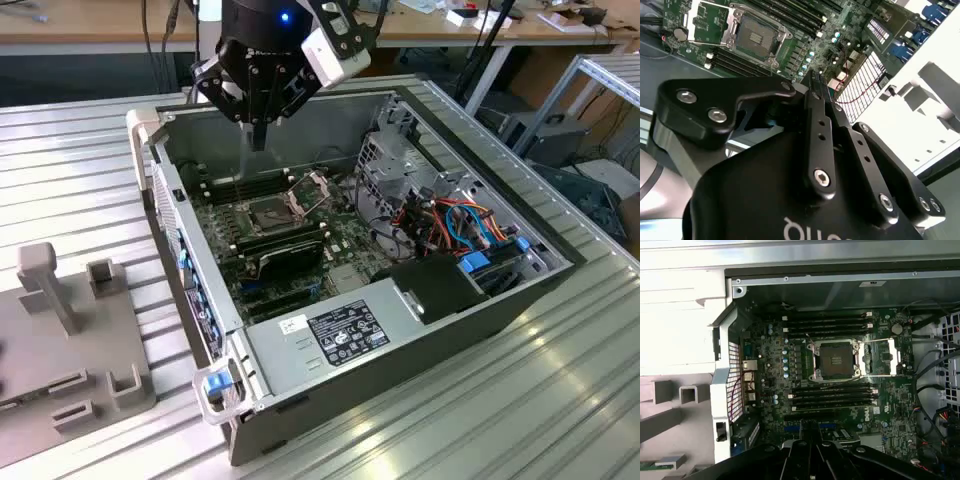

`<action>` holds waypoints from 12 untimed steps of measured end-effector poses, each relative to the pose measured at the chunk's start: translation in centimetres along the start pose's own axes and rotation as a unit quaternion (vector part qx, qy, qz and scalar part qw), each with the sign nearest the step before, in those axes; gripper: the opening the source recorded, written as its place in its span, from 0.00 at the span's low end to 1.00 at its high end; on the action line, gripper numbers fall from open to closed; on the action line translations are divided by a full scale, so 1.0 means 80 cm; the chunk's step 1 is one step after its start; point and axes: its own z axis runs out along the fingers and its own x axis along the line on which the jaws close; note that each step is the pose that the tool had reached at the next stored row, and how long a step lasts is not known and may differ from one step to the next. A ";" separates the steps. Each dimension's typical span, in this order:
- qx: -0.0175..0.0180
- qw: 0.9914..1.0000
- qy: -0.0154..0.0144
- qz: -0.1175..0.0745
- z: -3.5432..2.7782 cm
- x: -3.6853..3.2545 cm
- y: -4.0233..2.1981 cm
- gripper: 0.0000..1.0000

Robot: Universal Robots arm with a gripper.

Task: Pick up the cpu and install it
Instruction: 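Reach for the cpu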

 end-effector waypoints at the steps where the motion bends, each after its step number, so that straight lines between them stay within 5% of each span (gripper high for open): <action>1: 0.000 1.000 0.000 0.000 0.0000 0.0000 0.0000 0.11; 12: 0.000 1.000 0.000 0.000 0.0000 0.0000 0.0000 0.11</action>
